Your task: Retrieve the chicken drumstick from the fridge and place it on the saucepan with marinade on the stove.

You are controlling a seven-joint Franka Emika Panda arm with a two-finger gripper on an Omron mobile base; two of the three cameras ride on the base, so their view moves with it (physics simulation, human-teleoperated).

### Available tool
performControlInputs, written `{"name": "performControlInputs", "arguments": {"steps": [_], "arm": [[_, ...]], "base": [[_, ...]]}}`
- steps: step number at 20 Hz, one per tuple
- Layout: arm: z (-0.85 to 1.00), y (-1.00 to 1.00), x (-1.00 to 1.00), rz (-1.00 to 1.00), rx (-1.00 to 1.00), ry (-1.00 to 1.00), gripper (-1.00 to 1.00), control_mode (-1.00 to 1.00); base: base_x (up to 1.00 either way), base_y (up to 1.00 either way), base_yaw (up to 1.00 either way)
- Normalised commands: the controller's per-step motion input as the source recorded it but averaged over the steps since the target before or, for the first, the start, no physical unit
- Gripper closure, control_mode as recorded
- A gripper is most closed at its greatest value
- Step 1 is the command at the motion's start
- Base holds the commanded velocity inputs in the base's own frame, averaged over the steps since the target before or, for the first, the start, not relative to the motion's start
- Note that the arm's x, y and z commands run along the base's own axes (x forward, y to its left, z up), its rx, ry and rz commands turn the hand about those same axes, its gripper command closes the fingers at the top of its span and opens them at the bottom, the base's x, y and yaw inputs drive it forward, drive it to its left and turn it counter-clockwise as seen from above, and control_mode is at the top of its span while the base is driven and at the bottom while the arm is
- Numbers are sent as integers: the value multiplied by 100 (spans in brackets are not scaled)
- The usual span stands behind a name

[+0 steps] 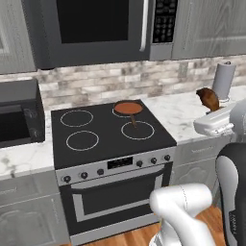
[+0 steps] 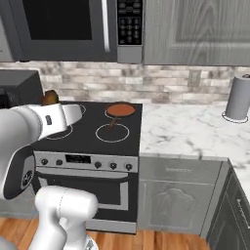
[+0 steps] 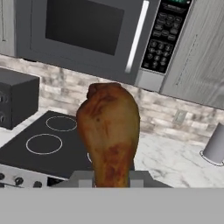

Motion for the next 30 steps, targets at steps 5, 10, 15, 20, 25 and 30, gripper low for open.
{"name": "performControlInputs", "arguments": {"steps": [5, 10, 15, 20, 25, 30], "arm": [[0, 0, 0, 0, 0, 0, 100, 100], [0, 0, 0, 0, 0, 0, 100, 100], [0, 0, 0, 0, 0, 0, 100, 100], [0, 0, 0, 0, 0, 0, 100, 100], [0, 0, 0, 0, 0, 0, 100, 100], [0, 0, 0, 0, 0, 0, 100, 100]], "base": [[60, 0, 0], [-12, -7, 0], [-30, -10, 0], [-5, 0, 0], [7, 0, 0], [24, -7, 3]]}}
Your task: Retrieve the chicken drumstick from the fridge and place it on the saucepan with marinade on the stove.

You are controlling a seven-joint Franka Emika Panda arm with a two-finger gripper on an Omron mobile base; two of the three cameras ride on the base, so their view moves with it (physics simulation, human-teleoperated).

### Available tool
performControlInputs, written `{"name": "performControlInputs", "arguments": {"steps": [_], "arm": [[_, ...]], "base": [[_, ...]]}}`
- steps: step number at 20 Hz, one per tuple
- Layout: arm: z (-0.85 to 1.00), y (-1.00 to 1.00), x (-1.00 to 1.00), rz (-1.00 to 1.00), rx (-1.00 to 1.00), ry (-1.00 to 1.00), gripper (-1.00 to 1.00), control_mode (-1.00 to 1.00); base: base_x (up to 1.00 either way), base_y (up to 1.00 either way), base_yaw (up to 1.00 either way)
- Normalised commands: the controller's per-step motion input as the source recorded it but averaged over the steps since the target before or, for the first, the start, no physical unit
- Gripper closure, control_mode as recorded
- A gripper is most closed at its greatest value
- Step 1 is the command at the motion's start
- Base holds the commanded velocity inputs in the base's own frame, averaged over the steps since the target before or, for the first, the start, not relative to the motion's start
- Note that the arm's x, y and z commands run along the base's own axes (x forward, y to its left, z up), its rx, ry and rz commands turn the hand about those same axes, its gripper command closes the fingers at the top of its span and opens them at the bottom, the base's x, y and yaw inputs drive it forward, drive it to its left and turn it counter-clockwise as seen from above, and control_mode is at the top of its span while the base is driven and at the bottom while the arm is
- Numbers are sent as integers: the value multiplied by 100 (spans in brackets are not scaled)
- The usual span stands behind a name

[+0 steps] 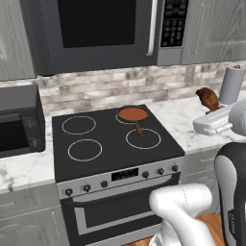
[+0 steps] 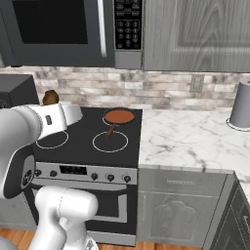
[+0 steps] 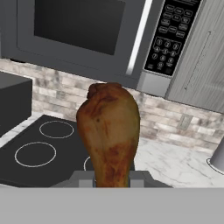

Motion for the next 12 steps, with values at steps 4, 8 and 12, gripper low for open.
{"name": "performControlInputs", "arguments": {"steps": [4, 8, 12], "arm": [[0, 0, 0, 0, 0, 0, 100, 100], [0, 0, 0, 0, 0, 0, 100, 100], [0, 0, 0, 0, 0, 0, 100, 100]], "base": [[48, -15, 6], [53, -20, 7], [49, -24, 8]]}}
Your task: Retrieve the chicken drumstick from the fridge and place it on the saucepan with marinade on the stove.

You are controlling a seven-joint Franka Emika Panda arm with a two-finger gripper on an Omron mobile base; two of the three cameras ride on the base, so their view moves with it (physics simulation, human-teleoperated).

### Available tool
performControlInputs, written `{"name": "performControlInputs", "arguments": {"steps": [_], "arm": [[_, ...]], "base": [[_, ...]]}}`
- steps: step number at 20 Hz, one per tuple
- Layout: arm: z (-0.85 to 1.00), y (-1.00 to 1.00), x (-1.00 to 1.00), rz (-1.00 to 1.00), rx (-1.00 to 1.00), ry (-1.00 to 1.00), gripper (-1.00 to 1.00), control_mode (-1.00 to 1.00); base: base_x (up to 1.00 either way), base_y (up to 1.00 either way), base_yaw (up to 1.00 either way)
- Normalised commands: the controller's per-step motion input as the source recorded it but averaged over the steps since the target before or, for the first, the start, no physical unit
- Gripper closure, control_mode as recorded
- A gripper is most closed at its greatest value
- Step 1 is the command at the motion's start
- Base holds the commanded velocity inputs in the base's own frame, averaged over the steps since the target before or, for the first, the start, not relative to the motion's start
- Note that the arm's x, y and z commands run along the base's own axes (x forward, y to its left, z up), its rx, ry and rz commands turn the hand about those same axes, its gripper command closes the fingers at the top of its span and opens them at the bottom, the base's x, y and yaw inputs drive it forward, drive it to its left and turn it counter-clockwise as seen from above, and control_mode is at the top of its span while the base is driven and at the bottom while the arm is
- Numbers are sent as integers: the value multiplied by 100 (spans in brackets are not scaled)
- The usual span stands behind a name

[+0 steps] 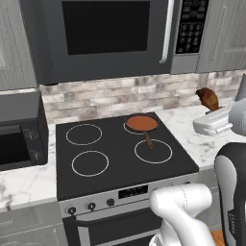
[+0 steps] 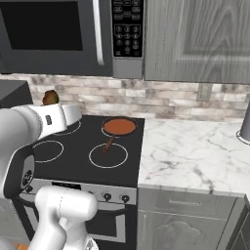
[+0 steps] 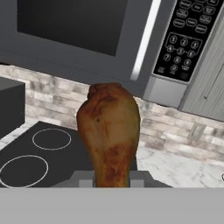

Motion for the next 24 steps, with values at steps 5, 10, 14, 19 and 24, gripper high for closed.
{"name": "performControlInputs", "arguments": {"steps": [5, 10, 14, 19, 24], "arm": [[0, 0, 0, 0, 0, 0, 100, 100], [0, 0, 0, 0, 0, 0, 100, 100], [0, 0, 0, 0, 0, 0, 100, 100], [0, 0, 0, 0, 0, 0, 100, 100], [0, 0, 0, 0, 0, 0, 100, 100]], "base": [[19, -19, 6], [8, -18, 6], [16, -19, 6], [23, -21, 5], [19, -32, 5]]}}
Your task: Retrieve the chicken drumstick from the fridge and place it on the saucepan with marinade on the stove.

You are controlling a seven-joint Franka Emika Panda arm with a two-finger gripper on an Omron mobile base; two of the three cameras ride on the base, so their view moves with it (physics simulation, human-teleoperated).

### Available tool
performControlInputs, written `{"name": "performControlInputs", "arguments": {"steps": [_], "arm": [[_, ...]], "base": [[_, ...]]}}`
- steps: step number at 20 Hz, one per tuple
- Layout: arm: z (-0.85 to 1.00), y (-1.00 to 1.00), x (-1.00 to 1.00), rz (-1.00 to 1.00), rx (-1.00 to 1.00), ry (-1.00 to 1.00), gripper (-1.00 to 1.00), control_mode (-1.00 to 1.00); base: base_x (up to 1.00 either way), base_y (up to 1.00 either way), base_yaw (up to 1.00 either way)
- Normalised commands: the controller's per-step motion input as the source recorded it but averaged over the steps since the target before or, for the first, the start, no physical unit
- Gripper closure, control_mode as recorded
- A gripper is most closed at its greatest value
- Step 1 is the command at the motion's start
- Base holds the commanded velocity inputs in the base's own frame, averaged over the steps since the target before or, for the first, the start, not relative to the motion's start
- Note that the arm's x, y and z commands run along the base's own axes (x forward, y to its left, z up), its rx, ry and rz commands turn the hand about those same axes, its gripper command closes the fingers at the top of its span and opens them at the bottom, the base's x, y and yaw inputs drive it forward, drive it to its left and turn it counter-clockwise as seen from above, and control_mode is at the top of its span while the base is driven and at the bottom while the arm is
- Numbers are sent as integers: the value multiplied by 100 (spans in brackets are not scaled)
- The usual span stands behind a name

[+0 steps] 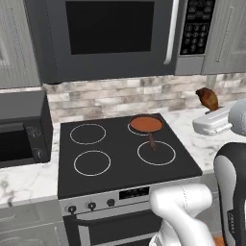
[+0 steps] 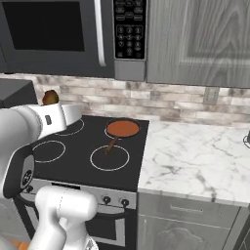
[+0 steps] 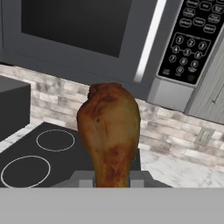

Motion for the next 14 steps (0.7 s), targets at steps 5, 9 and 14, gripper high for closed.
{"name": "performControlInputs", "arguments": {"steps": [5, 9, 14], "arm": [[0, 0, 0, 0, 0, 0, 100, 100], [0, 0, 0, 0, 0, 0, 100, 100], [0, 0, 0, 0, 0, 0, 100, 100]], "base": [[15, -39, 6], [12, -37, 6], [11, -25, 4]]}}
